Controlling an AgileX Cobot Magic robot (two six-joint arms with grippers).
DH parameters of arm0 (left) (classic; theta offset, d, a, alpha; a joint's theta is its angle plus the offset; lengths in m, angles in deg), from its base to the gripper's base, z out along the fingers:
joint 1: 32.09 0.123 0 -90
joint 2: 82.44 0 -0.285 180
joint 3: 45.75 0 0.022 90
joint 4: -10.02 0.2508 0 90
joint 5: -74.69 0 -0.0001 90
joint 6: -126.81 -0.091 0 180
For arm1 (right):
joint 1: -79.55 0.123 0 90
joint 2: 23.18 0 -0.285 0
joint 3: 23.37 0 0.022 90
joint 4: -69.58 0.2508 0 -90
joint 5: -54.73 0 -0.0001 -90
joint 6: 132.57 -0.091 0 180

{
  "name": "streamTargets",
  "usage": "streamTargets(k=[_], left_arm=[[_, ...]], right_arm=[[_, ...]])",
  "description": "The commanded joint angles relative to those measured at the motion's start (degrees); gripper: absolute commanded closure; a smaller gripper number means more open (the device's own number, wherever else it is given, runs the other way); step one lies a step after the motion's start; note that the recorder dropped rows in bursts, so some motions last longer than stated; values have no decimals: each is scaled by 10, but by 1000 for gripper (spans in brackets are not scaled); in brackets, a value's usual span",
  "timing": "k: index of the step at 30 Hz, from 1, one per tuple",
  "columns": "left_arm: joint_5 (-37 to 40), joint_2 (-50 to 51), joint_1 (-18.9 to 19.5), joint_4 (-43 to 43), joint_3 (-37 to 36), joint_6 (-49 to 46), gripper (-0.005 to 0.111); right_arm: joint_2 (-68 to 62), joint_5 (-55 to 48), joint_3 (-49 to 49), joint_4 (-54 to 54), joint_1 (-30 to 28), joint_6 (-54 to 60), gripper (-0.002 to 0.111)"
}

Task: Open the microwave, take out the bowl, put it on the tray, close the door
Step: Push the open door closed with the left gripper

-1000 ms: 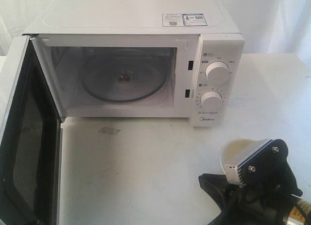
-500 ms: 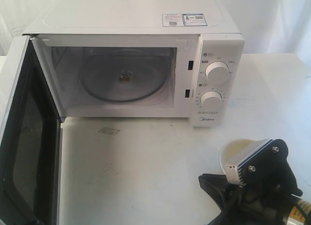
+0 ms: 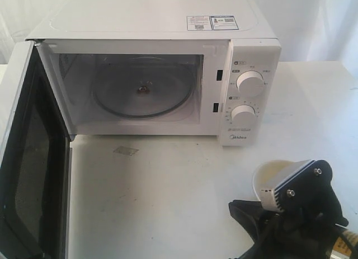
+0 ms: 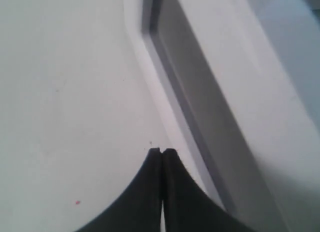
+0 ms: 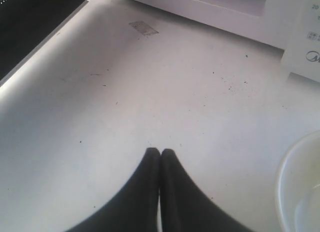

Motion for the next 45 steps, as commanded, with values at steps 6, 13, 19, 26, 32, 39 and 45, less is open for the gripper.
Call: streamTargets(k=[6, 13, 19, 26, 32, 39, 45], left_arm=[[-33, 97, 0, -263, -2, -265, 107], [-48, 146, 0, -442, -2, -456, 107], [-62, 210, 0, -608, -2, -634, 107], [-77, 291, 0, -838, -1, -900, 107], [-94, 348, -9, -841, 53, -916, 107], [-138, 394, -77, -836, 100, -915, 107], [-154, 404, -95, -828, 111, -913, 107]], right_arm=[[3, 4, -3, -4, 2, -3, 108], [3, 7, -3, -4, 2, -3, 108], [80, -10, -3, -13, 2, 13, 108], [260, -129, -3, -17, 2, 13, 108], [267, -151, -3, -17, 2, 13, 108], [267, -152, -4, -17, 2, 19, 108], [267, -147, -21, -17, 2, 19, 108]])
